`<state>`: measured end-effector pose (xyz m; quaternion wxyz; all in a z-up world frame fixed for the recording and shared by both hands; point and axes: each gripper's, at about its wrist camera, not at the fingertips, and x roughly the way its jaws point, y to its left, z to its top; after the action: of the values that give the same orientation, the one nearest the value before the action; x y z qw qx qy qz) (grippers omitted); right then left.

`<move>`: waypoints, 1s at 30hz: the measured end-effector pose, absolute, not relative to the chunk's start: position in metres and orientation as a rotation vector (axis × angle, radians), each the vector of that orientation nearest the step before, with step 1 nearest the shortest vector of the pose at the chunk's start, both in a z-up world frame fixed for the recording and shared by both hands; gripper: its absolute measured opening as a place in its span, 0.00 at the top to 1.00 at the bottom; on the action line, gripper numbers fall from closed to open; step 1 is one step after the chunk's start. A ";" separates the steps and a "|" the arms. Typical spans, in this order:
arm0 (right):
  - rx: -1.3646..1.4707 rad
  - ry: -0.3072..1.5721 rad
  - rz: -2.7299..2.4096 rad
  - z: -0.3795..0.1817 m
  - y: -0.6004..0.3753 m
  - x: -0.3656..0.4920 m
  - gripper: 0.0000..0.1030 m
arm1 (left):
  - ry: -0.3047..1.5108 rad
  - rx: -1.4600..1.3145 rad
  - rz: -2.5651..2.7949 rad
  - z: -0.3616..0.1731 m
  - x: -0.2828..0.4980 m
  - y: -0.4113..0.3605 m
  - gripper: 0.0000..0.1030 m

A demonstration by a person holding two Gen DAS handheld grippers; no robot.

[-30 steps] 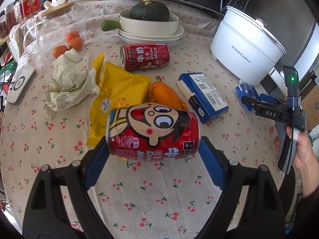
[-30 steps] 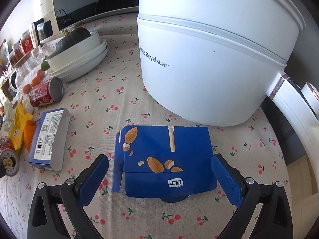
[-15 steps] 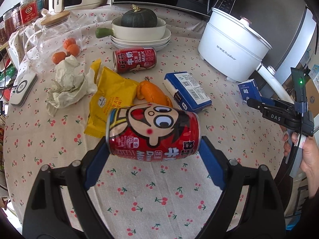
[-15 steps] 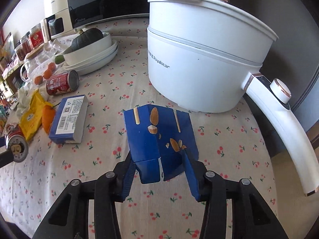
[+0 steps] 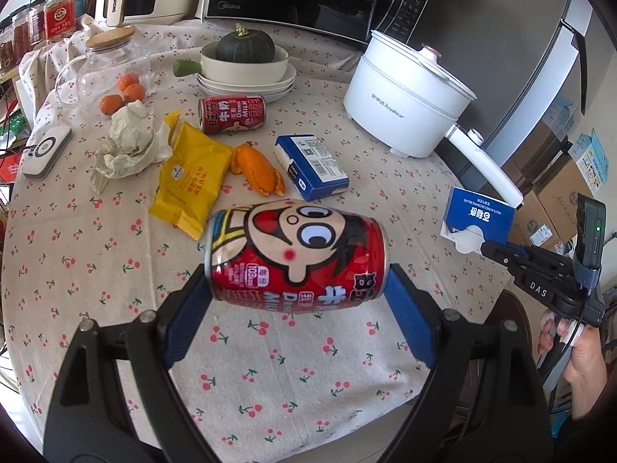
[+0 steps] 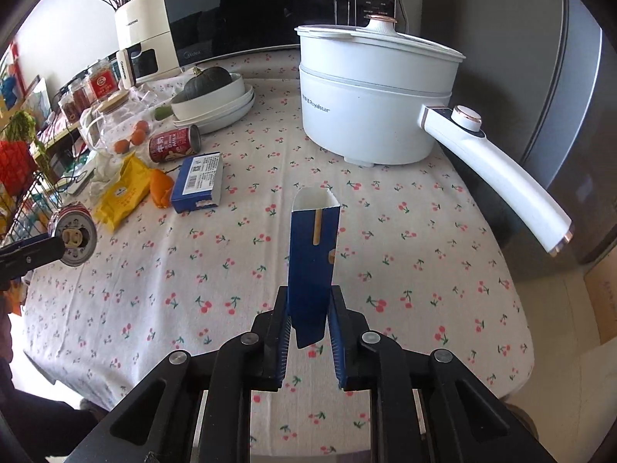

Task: Collect trash
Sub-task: 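Carry the red can and blue box over the brown bin and open both grippers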

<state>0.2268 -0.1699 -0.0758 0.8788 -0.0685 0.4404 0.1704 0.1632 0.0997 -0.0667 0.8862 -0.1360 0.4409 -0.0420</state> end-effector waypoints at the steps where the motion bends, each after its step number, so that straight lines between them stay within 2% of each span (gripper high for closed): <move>1: -0.137 0.917 0.355 -0.073 -0.174 0.219 0.81 | 0.920 -0.284 -0.093 -0.067 0.160 0.097 0.14; 12: -0.105 0.859 0.343 -0.049 -0.199 0.132 0.81 | 0.922 -0.239 -0.177 -0.065 0.124 0.056 0.14; 30: 0.041 0.974 0.079 -0.077 -0.314 0.060 0.81 | 0.924 -0.132 -0.345 -0.066 0.117 -0.024 0.14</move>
<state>0.0599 -0.3143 -0.0769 0.8828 0.0198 0.4679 0.0379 0.1167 -0.0239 -0.0656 0.8788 -0.0632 0.4432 -0.1654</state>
